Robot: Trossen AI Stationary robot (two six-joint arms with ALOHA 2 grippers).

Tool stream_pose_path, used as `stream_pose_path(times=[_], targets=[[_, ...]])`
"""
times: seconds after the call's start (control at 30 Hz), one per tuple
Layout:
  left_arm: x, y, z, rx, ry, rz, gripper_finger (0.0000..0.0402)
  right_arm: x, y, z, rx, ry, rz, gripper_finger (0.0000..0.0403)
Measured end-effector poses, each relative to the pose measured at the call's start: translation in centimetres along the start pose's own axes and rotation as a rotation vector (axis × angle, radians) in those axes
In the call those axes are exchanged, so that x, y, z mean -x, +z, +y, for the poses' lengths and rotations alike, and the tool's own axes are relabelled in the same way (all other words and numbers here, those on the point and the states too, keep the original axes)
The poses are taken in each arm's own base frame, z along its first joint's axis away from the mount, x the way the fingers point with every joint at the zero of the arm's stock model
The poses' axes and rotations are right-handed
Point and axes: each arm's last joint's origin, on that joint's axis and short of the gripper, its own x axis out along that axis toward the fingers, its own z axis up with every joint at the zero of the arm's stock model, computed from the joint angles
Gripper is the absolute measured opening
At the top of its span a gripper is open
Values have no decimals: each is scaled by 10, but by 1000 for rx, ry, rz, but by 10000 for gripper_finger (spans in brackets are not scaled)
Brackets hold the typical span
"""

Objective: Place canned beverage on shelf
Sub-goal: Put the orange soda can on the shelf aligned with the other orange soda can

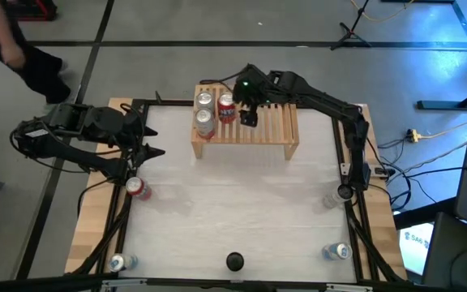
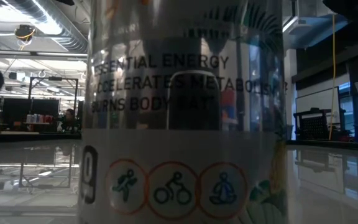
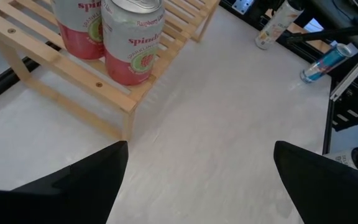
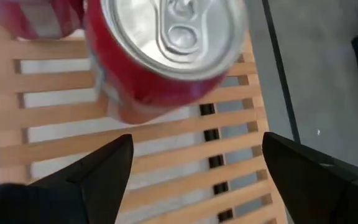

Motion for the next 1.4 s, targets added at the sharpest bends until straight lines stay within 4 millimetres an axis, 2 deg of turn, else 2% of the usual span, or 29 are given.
stream_pose_path(times=[0.1, 0.2, 0.37, 0.5, 0.63, 0.77, 0.93, 1.1, 1.4], targets=[[0, 0, 0, -5, -6, -4, 394, 25, -1, 4, -57, 38, -35, 347], [0, 1, -2, -39, -41, 9, 394, 53, 0, 17, -118, 132, -91, 347], [0, -3, -3, -46, -105, 86, 394, 90, 9, 60, -162, 307, -179, 347], [1, -18, 6, -4, -12, 257, 394, 104, 15, 101, -160, 333, -179, 347], [-3, -32, 11, -6, 65, 406, 394, 103, 15, 138, -178, 303, -164, 347], [-21, -47, 10, -63, 44, 545, 394, 88, 9, 170, -207, 295, -115, 347], [-43, -72, 12, -126, 52, 704, 394, 73, -4, 198, -235, 296, -36, 347], [-45, -85, 16, -190, 50, 740, 394, 69, -10, 211, -251, 277, -12, 347], [-54, -106, 15, -323, 43, 820, 394, 66, -9, 212, -299, 271, -23, 347]])
